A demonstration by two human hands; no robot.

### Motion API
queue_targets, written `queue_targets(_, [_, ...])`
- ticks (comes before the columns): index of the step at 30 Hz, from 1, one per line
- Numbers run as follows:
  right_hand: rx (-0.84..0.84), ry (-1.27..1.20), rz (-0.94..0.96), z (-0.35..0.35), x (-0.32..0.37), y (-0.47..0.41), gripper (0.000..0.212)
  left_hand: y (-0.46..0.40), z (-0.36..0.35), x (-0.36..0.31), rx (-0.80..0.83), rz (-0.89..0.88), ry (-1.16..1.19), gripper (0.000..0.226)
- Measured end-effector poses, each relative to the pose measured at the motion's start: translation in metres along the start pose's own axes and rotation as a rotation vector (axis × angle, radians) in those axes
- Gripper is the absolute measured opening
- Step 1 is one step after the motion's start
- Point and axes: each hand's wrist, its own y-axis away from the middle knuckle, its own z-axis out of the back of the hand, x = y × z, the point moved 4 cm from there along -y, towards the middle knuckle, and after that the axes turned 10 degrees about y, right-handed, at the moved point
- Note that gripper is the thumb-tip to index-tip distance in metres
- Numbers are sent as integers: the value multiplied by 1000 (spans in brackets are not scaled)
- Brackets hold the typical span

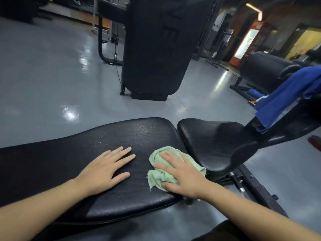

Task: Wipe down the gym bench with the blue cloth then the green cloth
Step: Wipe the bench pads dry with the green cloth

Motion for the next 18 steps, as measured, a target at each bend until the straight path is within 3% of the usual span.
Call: queue_targets(18, [-9, 30, -221, 17, -78, -147, 76, -9, -4, 13, -20, 15, 96, 67])
